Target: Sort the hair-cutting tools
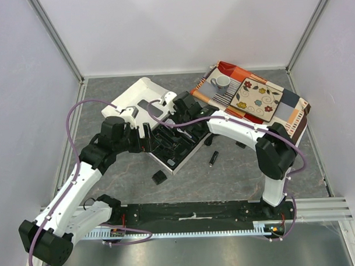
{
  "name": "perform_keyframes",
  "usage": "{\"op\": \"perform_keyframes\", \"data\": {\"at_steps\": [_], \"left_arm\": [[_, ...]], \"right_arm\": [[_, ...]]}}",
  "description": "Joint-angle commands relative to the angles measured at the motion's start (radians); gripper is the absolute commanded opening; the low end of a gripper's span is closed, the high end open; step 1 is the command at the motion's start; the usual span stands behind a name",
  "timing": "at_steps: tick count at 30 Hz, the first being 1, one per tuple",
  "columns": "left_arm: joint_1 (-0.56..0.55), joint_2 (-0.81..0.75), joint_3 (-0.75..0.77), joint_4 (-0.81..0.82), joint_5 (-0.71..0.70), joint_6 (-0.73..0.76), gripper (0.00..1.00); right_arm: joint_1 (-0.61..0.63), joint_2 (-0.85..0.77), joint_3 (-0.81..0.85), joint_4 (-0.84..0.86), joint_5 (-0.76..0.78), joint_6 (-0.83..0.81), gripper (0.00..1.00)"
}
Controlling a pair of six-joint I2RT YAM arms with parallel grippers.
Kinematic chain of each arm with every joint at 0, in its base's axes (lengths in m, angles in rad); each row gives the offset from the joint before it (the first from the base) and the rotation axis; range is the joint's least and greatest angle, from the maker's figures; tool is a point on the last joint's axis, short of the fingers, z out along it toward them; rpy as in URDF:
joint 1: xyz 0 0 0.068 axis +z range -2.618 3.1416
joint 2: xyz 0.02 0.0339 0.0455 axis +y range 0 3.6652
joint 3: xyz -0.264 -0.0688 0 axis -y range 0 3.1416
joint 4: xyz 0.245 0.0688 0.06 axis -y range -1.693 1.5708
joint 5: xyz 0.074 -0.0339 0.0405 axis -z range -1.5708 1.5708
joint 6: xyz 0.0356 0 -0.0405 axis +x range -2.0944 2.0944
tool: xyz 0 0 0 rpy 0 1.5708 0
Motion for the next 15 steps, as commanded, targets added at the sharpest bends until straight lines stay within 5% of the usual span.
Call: {"op": "perform_keyframes", "data": {"at_steps": [1,15], "left_arm": [[0.003,0.010,0.034,0.045,0.030,0.033,0.96],[0.003,0.007,-0.001,0.062,0.042,0.027,0.95]], "right_arm": [[0.000,0.047,-0.001,0.033,-0.012,0.039,0.00],[0.000,0.101,-0.064,0.061,-0.038,0.073,0.00]]}}
